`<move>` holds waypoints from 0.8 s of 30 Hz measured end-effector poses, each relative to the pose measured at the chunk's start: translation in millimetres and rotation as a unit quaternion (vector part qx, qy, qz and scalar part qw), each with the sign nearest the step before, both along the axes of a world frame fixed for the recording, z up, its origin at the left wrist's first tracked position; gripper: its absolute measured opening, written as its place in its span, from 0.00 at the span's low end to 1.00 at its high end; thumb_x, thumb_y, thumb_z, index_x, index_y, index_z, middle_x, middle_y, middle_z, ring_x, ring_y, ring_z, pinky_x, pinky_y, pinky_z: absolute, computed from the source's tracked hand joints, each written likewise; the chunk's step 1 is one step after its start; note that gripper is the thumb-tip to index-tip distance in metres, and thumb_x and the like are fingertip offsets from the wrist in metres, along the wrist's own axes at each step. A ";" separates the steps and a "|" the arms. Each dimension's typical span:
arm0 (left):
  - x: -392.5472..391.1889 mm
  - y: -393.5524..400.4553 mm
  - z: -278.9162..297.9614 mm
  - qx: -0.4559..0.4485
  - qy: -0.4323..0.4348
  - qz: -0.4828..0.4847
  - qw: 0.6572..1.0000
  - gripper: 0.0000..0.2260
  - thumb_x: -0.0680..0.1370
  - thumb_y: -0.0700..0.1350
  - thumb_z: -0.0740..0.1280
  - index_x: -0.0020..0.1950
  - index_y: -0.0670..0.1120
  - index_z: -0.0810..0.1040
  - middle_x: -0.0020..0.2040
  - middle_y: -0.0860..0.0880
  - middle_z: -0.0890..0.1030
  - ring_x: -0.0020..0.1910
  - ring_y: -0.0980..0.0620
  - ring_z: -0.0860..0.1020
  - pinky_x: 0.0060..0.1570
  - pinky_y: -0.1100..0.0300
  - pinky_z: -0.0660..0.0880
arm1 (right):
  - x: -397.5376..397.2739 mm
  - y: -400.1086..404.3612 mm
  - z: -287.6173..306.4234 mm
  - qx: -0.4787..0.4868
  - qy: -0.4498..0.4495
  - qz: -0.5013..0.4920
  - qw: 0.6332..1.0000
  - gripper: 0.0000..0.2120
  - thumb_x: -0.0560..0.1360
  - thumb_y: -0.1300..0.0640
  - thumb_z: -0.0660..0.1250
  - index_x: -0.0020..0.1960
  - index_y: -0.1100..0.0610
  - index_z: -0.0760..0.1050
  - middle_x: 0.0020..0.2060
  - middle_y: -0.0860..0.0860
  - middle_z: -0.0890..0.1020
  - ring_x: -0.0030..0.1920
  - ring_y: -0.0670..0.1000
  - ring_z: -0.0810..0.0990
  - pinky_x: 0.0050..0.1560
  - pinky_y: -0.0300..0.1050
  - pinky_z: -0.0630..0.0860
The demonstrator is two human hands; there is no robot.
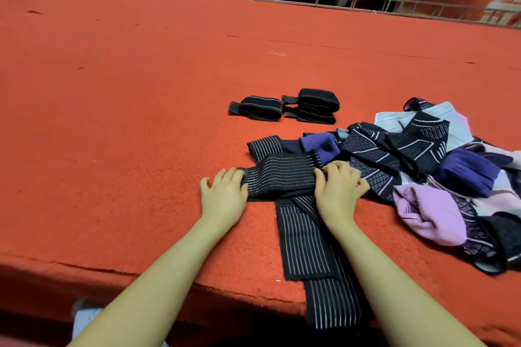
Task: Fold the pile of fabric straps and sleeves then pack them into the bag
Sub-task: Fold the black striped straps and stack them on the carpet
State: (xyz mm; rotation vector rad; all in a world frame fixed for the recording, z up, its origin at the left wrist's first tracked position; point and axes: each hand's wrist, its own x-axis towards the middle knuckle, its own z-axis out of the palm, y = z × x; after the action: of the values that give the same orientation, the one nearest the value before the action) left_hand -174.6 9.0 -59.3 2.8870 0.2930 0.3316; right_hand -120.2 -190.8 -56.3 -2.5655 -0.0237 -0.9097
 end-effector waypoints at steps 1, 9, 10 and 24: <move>0.1 -0.4 0.6 0.008 -0.003 0.001 1.000 0.15 0.82 0.51 0.53 0.68 0.52 0.68 0.71 0.54 0.69 0.74 0.52 0.60 0.66 0.50 0.53 | -0.1 -1.2 0.1 -0.004 -0.023 -0.010 1.000 0.13 0.74 0.52 0.61 0.40 0.59 0.77 0.45 0.57 0.80 0.47 0.59 0.74 0.49 0.50 0.57; 0.5 -8.1 1.9 -0.027 -0.058 -0.072 0.995 0.18 0.81 0.42 0.53 0.70 0.50 0.69 0.70 0.52 0.71 0.72 0.53 0.64 0.62 0.54 0.55 | -3.6 -7.2 -7.3 -0.029 -0.007 0.001 1.000 0.18 0.71 0.67 0.65 0.58 0.55 0.79 0.36 0.53 0.79 0.39 0.58 0.76 0.44 0.49 0.55; -0.4 -8.8 1.7 -0.040 -0.055 -0.086 0.994 0.18 0.82 0.44 0.52 0.71 0.52 0.69 0.71 0.52 0.70 0.73 0.53 0.63 0.63 0.55 0.55 | -3.3 -8.1 -6.8 -0.037 -0.011 0.005 0.999 0.21 0.68 0.68 0.64 0.59 0.54 0.78 0.35 0.52 0.78 0.38 0.57 0.75 0.43 0.49 0.55; -0.6 -16.1 5.1 0.023 0.004 -0.220 0.975 0.33 0.74 0.63 0.35 0.78 0.57 0.53 0.78 0.55 0.52 0.77 0.54 0.52 0.70 0.56 0.48 | -2.9 -7.3 -8.4 0.021 -0.029 0.051 0.998 0.07 0.68 0.59 0.71 0.45 0.60 0.77 0.37 0.54 0.80 0.42 0.59 0.78 0.47 0.48 0.56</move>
State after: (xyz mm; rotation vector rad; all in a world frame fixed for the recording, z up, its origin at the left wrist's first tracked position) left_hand -175.2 -7.1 -54.2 2.8905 -0.3572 0.2468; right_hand -123.0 -198.0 -64.6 -2.4745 -0.1483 -0.9362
